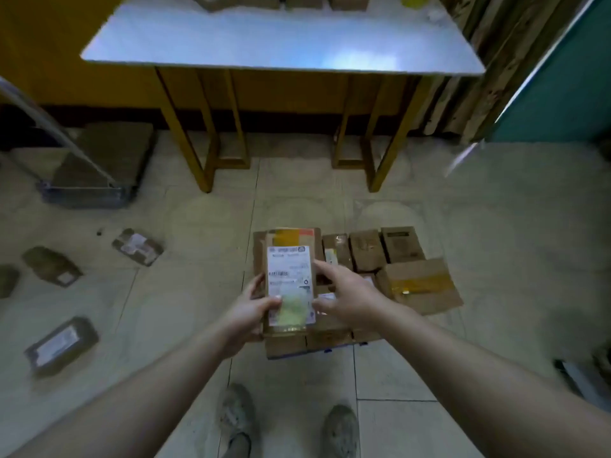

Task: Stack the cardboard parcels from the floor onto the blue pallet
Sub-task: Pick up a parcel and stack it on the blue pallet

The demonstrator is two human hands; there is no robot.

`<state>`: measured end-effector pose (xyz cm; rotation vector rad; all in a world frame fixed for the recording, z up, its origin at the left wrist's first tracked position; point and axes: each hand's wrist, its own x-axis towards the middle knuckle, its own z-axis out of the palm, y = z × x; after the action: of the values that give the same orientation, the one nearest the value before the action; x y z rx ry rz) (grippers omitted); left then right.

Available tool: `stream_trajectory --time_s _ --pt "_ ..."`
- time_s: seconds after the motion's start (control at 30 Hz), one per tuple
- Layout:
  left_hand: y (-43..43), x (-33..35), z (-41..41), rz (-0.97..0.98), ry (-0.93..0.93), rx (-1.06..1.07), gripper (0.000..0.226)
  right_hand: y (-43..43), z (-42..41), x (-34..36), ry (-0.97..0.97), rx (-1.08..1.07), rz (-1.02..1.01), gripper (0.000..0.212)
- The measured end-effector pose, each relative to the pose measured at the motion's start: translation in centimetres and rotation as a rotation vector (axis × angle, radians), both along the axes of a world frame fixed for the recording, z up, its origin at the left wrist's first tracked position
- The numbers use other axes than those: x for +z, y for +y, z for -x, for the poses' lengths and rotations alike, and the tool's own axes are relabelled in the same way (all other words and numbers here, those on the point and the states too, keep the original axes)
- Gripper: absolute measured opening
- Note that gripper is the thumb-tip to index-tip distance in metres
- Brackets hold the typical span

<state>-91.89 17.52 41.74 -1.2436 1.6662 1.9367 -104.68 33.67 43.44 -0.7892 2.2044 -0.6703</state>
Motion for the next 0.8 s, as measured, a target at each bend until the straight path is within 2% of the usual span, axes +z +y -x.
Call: stream_trajectory --time_s 0.2,0.33,0.5,0.73,0.8 --pt "2.6 -12.4 -3.6 -0.086 -0.197 0.11 0.066 1.6 1.4 -12.6 -0.044 0.023 -0.225 0.077" --pt "2.3 -21.3 -1.8 -0.086 -0.211 0.138 0.066 1.4 2.6 -21.6 -0.03 0.011 -0.315 0.074" --pt "2.6 -31.8 0.0 -0.092 -0.215 0.204 0.065 1.2 3.7 -31.8 0.067 0.135 -0.418 0.079" --pt "3.9 -39.9 1.0 -0.114 -0.197 0.222 0.062 2.4 3.5 -39.1 0.147 0.241 -0.548 0.074" --pt "3.9 -40.9 1.6 -0.113 -0.193 0.221 0.051 2.8 3.3 -39.8 0.174 0.258 -0.552 0.073"
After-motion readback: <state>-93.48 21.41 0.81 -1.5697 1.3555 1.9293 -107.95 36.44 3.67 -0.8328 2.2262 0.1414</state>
